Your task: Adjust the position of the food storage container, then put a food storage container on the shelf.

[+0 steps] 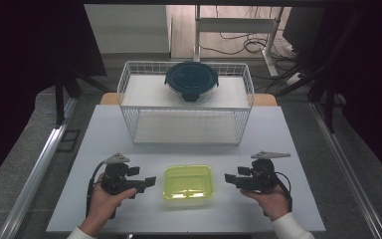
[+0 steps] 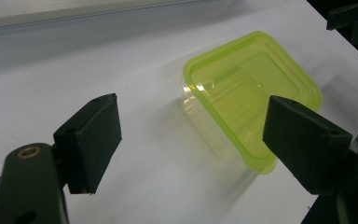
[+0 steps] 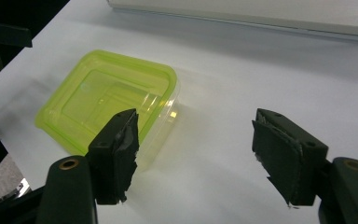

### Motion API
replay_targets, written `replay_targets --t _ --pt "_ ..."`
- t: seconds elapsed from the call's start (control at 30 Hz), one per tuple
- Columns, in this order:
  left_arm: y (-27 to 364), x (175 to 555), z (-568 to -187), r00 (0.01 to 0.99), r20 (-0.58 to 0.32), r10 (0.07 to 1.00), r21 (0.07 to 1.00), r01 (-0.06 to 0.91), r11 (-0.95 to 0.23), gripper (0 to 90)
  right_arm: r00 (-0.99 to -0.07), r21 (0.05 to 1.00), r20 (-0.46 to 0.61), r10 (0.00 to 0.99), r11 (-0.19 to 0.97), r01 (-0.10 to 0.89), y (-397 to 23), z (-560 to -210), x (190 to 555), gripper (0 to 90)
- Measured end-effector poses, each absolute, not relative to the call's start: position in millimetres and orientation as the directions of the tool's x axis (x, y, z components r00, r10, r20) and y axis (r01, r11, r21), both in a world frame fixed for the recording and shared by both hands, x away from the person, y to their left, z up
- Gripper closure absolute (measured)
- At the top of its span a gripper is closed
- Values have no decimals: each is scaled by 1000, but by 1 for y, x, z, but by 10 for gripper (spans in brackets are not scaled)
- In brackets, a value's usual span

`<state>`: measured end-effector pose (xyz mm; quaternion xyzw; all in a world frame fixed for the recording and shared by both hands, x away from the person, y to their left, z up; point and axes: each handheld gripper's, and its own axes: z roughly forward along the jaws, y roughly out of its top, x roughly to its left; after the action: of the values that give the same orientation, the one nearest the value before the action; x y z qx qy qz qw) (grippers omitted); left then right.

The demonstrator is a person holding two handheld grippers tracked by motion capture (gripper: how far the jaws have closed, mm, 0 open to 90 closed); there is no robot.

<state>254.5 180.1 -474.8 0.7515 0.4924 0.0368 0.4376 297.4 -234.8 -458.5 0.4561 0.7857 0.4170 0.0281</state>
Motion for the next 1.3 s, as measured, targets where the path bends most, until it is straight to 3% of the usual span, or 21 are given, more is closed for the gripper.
replay_targets --t 0.13,0.63,0.77,1.3 --pt "179 254 -474 510 -389 767 692 712 -123 188 -563 657 405 721 198 727 -237 -459 301 319" --pt "174 265 -481 448 -483 752 625 778 -62 198 -532 633 483 696 142 761 -228 -462 306 354" --pt "173 271 -486 425 -535 730 595 803 -32 207 -529 620 503 684 140 772 -224 -464 309 369" --pt "168 280 -494 401 -584 706 560 828 -6 227 -502 557 547 670 156 816 -211 -480 320 383"
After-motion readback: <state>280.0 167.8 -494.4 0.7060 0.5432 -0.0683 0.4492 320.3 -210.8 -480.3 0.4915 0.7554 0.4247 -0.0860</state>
